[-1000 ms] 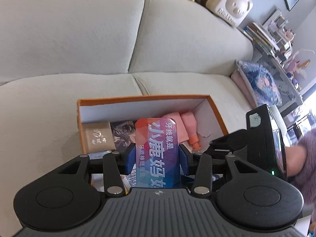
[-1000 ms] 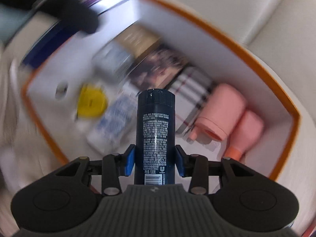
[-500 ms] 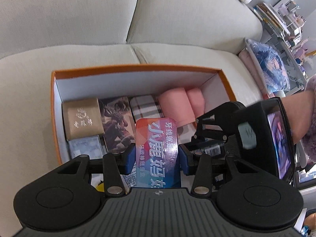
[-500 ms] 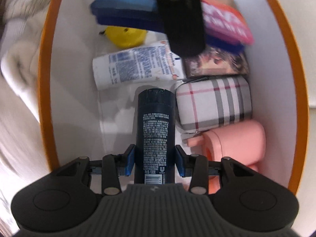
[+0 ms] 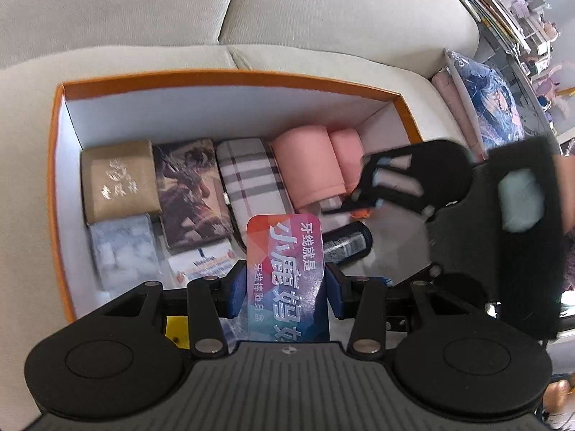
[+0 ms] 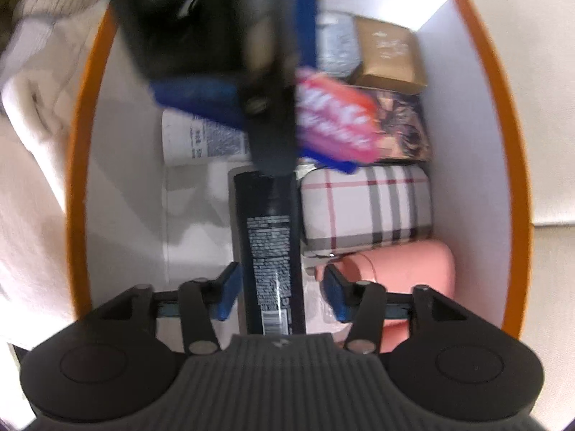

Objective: Organize rigid objects
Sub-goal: 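Lower the deodorant and mint tin into the shoebox and open both grippers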

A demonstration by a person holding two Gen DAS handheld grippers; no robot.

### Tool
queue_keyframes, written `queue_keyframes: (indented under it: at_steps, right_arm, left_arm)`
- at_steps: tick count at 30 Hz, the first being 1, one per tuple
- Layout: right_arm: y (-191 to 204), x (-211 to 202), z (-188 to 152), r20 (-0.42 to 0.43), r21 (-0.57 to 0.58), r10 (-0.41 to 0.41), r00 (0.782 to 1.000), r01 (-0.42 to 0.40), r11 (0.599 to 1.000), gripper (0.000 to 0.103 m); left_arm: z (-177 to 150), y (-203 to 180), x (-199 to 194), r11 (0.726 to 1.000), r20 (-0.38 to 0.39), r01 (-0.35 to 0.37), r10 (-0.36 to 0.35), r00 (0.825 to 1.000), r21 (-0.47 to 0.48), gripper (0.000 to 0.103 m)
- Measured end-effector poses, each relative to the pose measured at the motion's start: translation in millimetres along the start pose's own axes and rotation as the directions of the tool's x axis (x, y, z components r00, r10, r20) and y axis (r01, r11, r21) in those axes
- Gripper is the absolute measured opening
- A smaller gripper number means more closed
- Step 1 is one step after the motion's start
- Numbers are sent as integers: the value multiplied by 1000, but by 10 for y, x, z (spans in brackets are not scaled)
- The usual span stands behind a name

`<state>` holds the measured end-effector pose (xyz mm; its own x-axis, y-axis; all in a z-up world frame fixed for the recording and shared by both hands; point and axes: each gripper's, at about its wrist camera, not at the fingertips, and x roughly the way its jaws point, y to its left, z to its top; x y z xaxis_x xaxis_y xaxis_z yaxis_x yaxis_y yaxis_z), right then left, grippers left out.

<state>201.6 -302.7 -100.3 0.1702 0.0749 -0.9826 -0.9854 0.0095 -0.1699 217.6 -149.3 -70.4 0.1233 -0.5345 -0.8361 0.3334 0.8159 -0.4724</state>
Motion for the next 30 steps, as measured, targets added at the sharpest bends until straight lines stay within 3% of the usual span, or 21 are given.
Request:
queue_keyframes:
  at_steps: [2,5,9,13,16,18,21,22,25,30]
  right_arm:
    - [-59,-113,-61,39,78,-17,999,13,997,60]
    - [-148,-270,-184,80,226,-64,995,44,973,60]
    - [-113,-338,-213,35,308,-188,981,169,936,60]
    - [-11,-389,-275,41,316,-206,978,183,931,60]
    - [30,-405,-322,35,319,-206,978,184,930,60]
    - [29,-414,-357,37,336,-207,978,183,924,60]
    - [20,-400,-400,34,359,-213,976,187,914,60]
    - [18,-390,-413,31,364,-216,976,190,912,60]
    - [18,-354,-451,34,378,-206,978,179,909,60]
    - [41,-284,-453,36,376,-199,979,171,911,60]
  left_arm:
    - [-22,-57,31,999,-9,9,-8,1000,32,51]
    - [-34,-207,119,987,-47,13,-6,999,157,51]
    - [23,-380,255,939,-110,38,0,994,341,51]
    - [105,-568,433,841,-198,89,22,980,534,51]
    - [143,-693,587,745,-255,124,64,965,655,51]
    - [110,-785,673,661,-292,168,81,953,731,51]
    - [68,-884,780,582,-353,243,82,932,776,51]
    - [76,-895,812,578,-369,258,79,926,774,51]
    - [171,-859,922,614,-409,288,64,910,735,51]
    - [262,-719,1090,675,-524,382,8,852,631,51]
